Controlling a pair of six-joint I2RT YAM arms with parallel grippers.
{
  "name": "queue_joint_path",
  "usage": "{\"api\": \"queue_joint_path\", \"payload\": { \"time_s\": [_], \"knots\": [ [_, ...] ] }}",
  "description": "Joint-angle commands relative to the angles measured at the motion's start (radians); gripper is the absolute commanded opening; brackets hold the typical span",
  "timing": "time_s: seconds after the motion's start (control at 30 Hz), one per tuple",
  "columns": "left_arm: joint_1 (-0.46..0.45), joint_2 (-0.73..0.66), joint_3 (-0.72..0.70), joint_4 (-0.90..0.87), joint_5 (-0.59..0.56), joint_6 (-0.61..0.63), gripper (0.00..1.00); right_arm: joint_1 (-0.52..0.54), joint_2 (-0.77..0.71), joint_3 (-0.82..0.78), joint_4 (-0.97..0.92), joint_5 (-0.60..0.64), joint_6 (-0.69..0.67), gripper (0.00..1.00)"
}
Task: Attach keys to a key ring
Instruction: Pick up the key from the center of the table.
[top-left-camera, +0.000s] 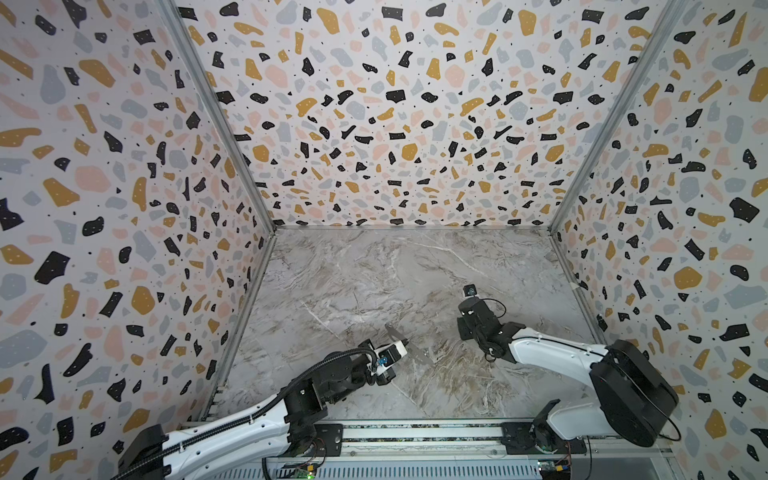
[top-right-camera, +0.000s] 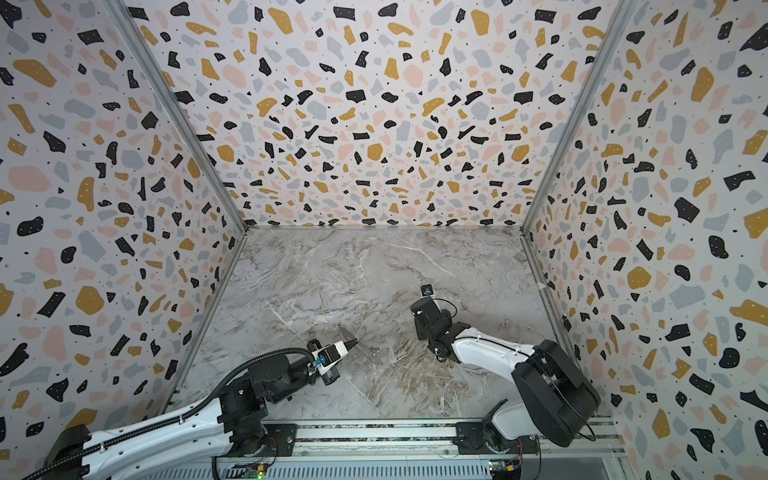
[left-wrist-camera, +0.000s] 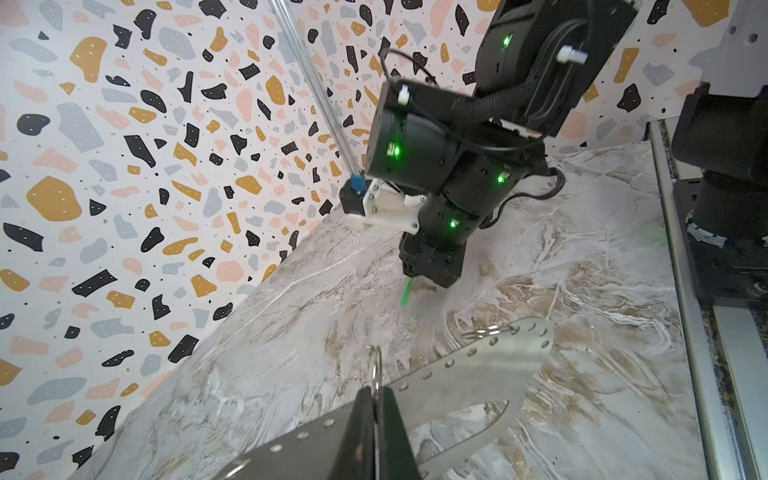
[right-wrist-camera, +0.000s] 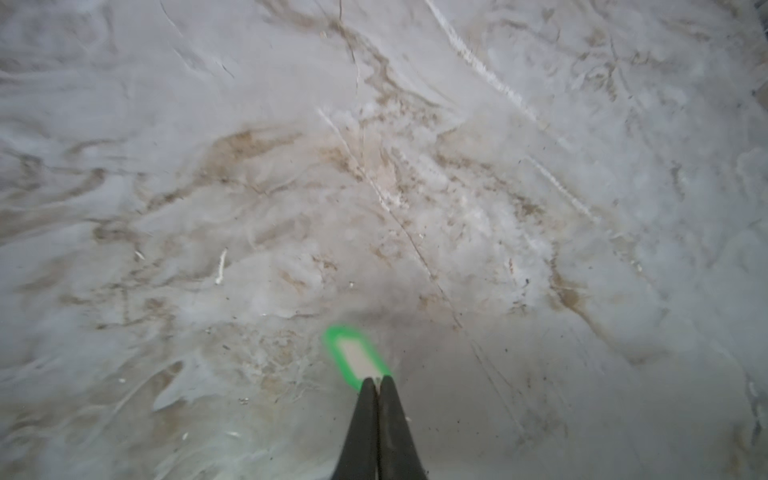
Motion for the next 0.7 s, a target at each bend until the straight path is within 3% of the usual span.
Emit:
{"api": "queue_joint_path", "payload": {
  "time_s": [0.0,0.33,0.5,0.67],
  "knots": [
    [0.0,-0.012,0.018,0.032,-0.003,0.004,0.0,-0.013,-0.098,0.01,-0.027,-0.057,-0.058,0.0],
    [0.0,0.005,0.028,0.034,0.023,0.018,0.0,-0.114,-0.379,-0.091,0.111,-0.738,-0.181,0.0],
    [0.0,0.036,0.059,0.013,0.056,0.018,0.0,-0.116,-0.449,-0.108,0.146,-0.956,-0.217,0.0],
    [0.0,0.081,0.105,-0.023,0.1,0.025,0.0,-0.117,-0.49,-0.124,0.179,-1.075,-0.24,0.0]
  ]
}}
